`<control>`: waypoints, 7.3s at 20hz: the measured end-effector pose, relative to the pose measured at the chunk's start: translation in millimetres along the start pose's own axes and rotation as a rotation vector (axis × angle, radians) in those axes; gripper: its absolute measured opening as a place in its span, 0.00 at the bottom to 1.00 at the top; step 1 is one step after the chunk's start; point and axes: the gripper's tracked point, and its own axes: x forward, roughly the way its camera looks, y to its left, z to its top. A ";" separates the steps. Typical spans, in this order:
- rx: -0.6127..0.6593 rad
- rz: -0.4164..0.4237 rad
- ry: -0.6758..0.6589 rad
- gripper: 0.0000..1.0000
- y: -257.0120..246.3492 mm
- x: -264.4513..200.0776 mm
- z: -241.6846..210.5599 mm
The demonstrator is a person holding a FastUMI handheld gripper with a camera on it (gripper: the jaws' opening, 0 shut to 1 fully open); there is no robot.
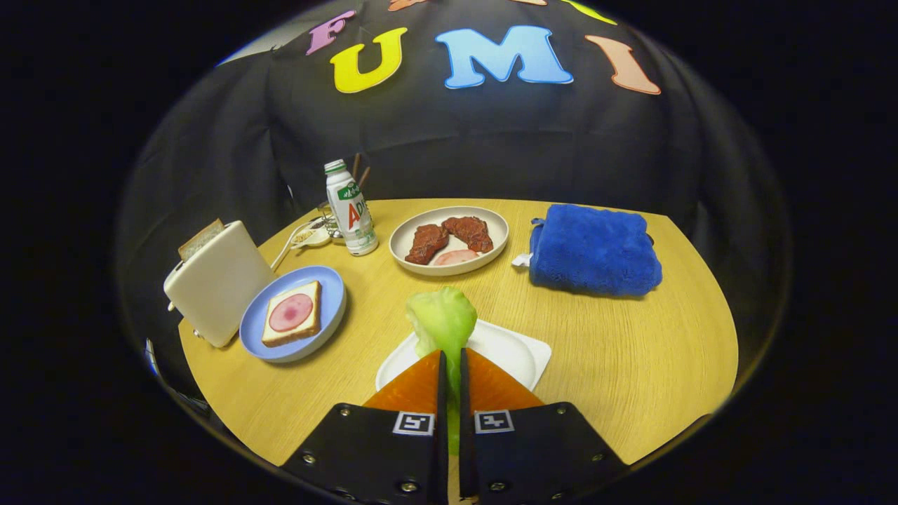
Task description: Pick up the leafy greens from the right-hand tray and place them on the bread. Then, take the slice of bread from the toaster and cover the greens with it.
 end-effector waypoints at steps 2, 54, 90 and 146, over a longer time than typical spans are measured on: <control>-0.006 0.006 -0.004 0.07 7.6 -7.9 7.2; -0.177 0.062 -0.334 0.37 247.8 11.8 51.4; -0.213 0.045 -0.423 0.36 444.6 37.8 60.1; -0.002 -0.012 -0.444 0.05 294.1 6.9 61.5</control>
